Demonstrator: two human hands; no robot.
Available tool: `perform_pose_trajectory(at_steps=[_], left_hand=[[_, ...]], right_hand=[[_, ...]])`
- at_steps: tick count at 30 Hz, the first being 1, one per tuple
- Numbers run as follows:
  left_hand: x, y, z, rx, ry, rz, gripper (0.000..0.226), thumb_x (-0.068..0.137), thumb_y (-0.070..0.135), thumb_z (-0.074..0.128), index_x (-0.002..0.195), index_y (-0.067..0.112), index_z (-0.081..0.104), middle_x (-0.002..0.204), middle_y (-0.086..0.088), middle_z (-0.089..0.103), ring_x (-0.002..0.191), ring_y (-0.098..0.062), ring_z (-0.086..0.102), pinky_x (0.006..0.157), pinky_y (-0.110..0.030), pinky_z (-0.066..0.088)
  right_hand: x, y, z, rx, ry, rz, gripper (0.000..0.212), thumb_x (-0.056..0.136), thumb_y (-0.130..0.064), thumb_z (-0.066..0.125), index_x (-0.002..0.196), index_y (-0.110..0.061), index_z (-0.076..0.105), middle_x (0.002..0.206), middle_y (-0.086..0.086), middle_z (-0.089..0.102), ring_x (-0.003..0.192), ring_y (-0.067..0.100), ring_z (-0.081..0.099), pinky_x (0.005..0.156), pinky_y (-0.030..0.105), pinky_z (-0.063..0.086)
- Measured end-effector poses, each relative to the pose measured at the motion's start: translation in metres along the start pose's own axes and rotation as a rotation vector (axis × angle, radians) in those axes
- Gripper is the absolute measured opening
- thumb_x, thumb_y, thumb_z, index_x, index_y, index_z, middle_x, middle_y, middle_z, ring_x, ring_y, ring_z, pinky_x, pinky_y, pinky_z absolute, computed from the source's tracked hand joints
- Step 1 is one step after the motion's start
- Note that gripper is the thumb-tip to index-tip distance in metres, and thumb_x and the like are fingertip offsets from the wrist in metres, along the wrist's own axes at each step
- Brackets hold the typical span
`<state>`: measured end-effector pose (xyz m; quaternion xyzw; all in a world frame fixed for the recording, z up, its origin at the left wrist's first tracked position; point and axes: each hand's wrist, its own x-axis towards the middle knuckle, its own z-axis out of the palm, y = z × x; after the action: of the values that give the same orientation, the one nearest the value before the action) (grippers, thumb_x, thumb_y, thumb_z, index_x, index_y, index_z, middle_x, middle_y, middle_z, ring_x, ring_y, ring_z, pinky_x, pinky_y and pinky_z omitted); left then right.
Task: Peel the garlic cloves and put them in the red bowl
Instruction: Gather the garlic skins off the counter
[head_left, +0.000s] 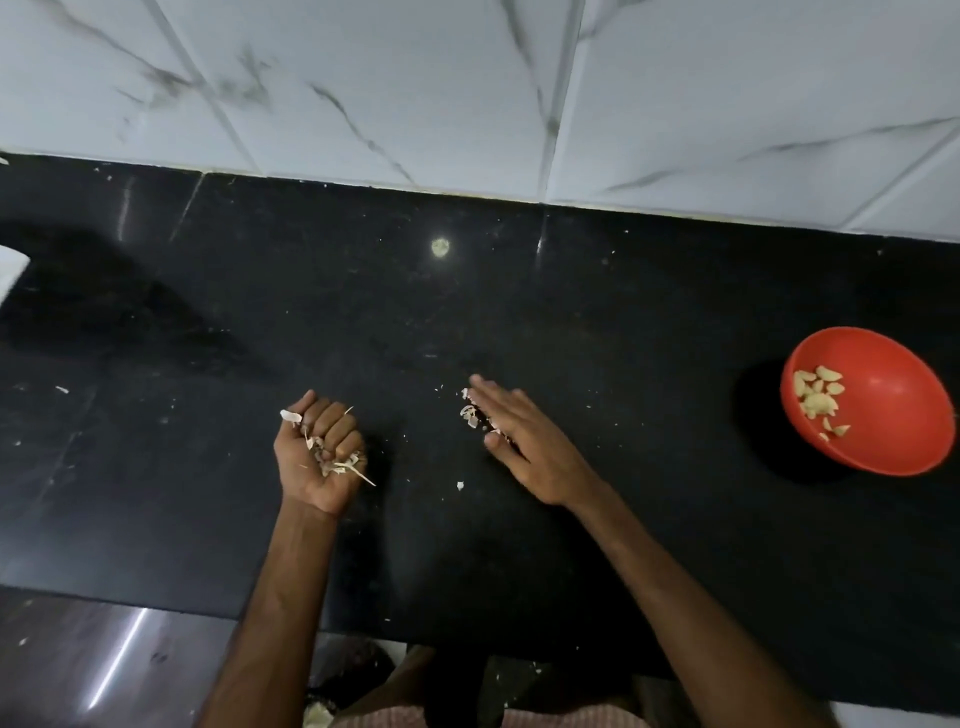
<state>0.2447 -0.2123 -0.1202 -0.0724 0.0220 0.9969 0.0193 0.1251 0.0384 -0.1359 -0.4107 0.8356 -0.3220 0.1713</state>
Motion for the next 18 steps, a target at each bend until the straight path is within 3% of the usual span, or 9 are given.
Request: perform_pose_trajectory(at_steps=[3, 6, 9, 11, 13, 15, 18], left_hand=[[0.005, 0.001, -0.002, -0.003, -0.011, 0.013, 0.047, 0.107, 0.027, 0.029, 0.063, 0.014, 0.039, 0.060, -0.005, 0.036, 0.054, -0.017, 0.034, 0.053, -0.032, 0.028], [0.011, -0.004, -0.004, -0.005, 0.005, 0.022, 0.048, 0.107, 0.026, 0.031, 0.062, 0.014, 0.039, 0.058, -0.004, 0.035, 0.052, -0.017, 0.034, 0.052, -0.031, 0.029], [0.017, -0.008, -0.006, -0.017, 0.038, 0.022, 0.048, 0.106, 0.024, 0.037, 0.059, 0.015, 0.038, 0.054, -0.002, 0.034, 0.048, -0.015, 0.033, 0.048, -0.030, 0.029], [0.021, -0.009, -0.007, -0.030, 0.039, 0.018, 0.048, 0.106, 0.023, 0.039, 0.059, 0.016, 0.038, 0.054, -0.001, 0.034, 0.047, -0.015, 0.032, 0.047, -0.030, 0.029], [0.024, -0.010, -0.008, -0.047, 0.026, 0.014, 0.047, 0.106, 0.023, 0.038, 0.059, 0.015, 0.038, 0.055, -0.002, 0.034, 0.048, -0.015, 0.033, 0.047, -0.031, 0.030], [0.026, -0.012, -0.008, -0.055, 0.028, 0.016, 0.047, 0.105, 0.023, 0.038, 0.059, 0.015, 0.038, 0.055, -0.002, 0.034, 0.048, -0.015, 0.033, 0.047, -0.031, 0.031], [0.030, -0.013, -0.007, -0.076, 0.041, 0.028, 0.046, 0.104, 0.021, 0.041, 0.058, 0.016, 0.037, 0.054, -0.001, 0.033, 0.047, -0.015, 0.032, 0.046, -0.032, 0.033]], right_hand=[[-0.010, -0.012, 0.017, -0.075, 0.257, 0.292, 0.087, 0.100, -0.070, 0.012, 0.161, -0.009, 0.017, 0.171, 0.001, 0.005, 0.157, 0.012, 0.002, 0.128, 0.036, 0.003], [0.014, -0.041, 0.043, -0.199, 0.187, 0.373, 0.105, 0.090, -0.082, 0.008, 0.161, -0.005, 0.006, 0.170, 0.009, -0.006, 0.157, 0.019, -0.009, 0.127, 0.037, -0.001], [0.036, -0.056, 0.058, -0.301, 0.150, 0.342, 0.103, 0.092, -0.081, 0.013, 0.161, -0.004, 0.009, 0.169, 0.016, -0.004, 0.157, 0.026, -0.006, 0.127, 0.041, 0.001], [0.036, -0.057, 0.060, -0.290, 0.172, 0.324, 0.083, 0.102, -0.065, 0.028, 0.158, -0.004, 0.024, 0.168, 0.018, 0.011, 0.157, 0.029, 0.007, 0.127, 0.042, 0.013], [0.025, -0.051, 0.058, -0.276, 0.241, 0.242, 0.051, 0.102, -0.027, 0.057, 0.147, -0.004, 0.048, 0.158, 0.014, 0.041, 0.149, 0.028, 0.033, 0.118, 0.042, 0.038], [0.007, -0.042, 0.055, -0.322, 0.244, 0.142, 0.056, 0.084, 0.001, 0.073, 0.138, -0.004, 0.060, 0.145, 0.009, 0.056, 0.138, 0.026, 0.047, 0.106, 0.037, 0.051], [-0.017, -0.028, 0.050, -0.376, 0.232, 0.008, 0.057, 0.075, 0.007, 0.080, 0.130, -0.003, 0.066, 0.133, 0.007, 0.064, 0.129, 0.021, 0.050, 0.100, 0.032, 0.054]])
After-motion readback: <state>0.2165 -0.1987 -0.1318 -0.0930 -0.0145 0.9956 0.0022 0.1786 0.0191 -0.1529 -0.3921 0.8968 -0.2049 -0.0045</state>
